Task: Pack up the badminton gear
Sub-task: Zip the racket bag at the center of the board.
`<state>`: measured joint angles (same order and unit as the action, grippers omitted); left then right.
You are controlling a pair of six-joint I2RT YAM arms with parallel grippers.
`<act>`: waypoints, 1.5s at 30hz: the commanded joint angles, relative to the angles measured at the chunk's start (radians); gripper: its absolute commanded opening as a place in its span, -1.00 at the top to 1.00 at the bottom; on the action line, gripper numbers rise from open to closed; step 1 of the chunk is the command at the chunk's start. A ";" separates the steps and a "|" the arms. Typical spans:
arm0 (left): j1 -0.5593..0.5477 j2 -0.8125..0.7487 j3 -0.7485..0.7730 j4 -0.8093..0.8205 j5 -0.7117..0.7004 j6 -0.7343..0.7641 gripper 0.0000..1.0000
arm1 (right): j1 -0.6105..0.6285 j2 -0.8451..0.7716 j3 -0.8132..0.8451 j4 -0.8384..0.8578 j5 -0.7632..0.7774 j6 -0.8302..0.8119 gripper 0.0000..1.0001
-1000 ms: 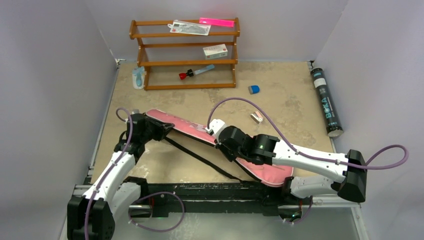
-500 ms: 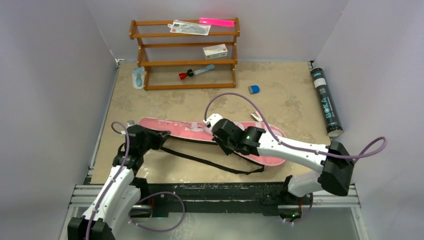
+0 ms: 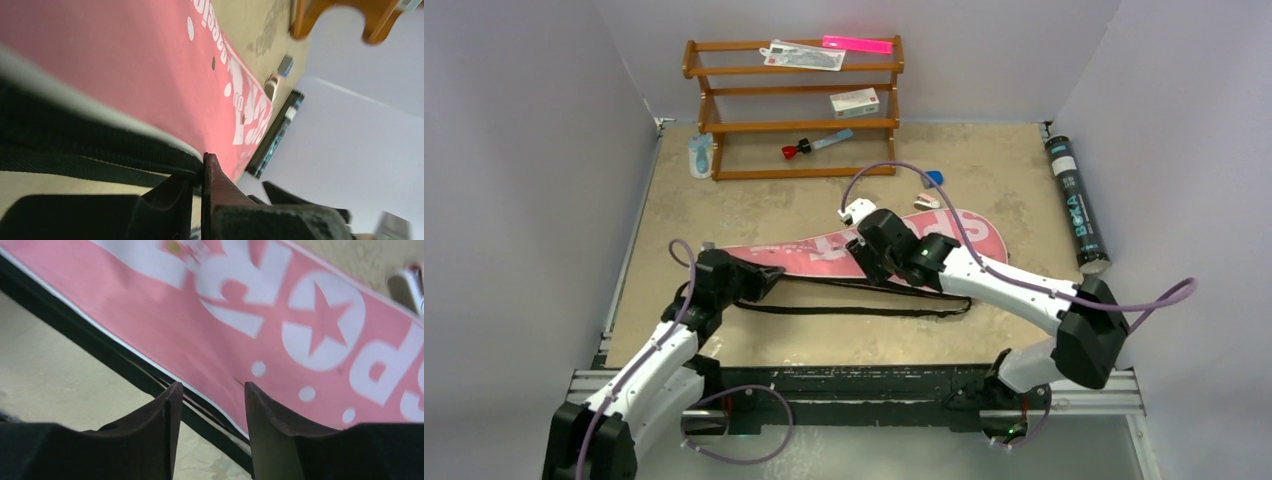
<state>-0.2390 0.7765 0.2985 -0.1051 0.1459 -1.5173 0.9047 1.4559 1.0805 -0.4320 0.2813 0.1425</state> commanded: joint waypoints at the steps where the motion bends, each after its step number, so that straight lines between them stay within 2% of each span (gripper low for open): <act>1: -0.100 0.033 0.075 0.090 0.032 -0.075 1.00 | 0.088 -0.125 -0.058 0.232 -0.097 -0.135 -0.14; 3: -0.109 0.055 0.089 0.077 0.026 -0.099 1.00 | 0.178 -0.146 -0.086 0.286 -0.065 -0.220 -0.38; 6: -0.112 0.086 0.103 0.077 0.040 -0.092 1.00 | 0.281 -0.129 -0.097 0.345 0.002 -0.299 -0.52; 10: -0.119 0.089 0.112 0.065 0.052 -0.095 1.00 | 0.323 -0.070 -0.107 0.443 0.072 -0.364 -0.57; 17: -0.123 0.015 0.119 -0.014 0.039 -0.088 1.00 | 0.324 0.059 -0.108 0.650 0.040 -0.418 -0.53; 21: -0.125 -0.035 0.120 -0.067 0.021 -0.089 1.00 | 0.323 0.125 -0.103 0.736 0.068 -0.449 -0.38; 27: -0.125 -0.061 0.121 -0.088 0.018 -0.087 1.00 | 0.324 0.196 -0.085 0.755 0.087 -0.462 -0.03; 29: -0.125 -0.058 0.121 -0.079 0.024 -0.085 1.00 | 0.324 0.208 -0.080 0.755 0.103 -0.452 0.20; 33: -0.125 -0.048 0.134 -0.067 0.038 -0.056 1.00 | 0.320 0.194 -0.083 0.745 0.095 -0.425 0.88; 34: -0.123 -0.048 0.148 -0.080 0.035 -0.032 0.90 | 0.318 0.186 -0.087 0.745 0.095 -0.420 0.98; 37: -0.123 -0.052 0.227 -0.211 -0.032 0.052 0.43 | 0.305 0.164 -0.105 0.742 0.090 -0.403 1.00; 39: -0.123 -0.062 0.289 -0.329 -0.106 0.107 0.28 | 0.292 0.150 -0.117 0.741 0.084 -0.393 1.00; 43: -0.122 -0.110 0.377 -0.488 -0.227 0.194 0.22 | 0.265 0.119 -0.151 0.759 0.066 -0.379 1.00; 45: -0.121 -0.139 0.384 -0.532 -0.250 0.217 0.29 | 0.247 0.099 -0.164 0.762 0.051 -0.359 1.00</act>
<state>-0.3607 0.6914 0.6239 -0.4843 0.0113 -1.4094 1.1812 1.6321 0.9306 0.2676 0.3435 -0.2691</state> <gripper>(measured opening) 0.389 0.034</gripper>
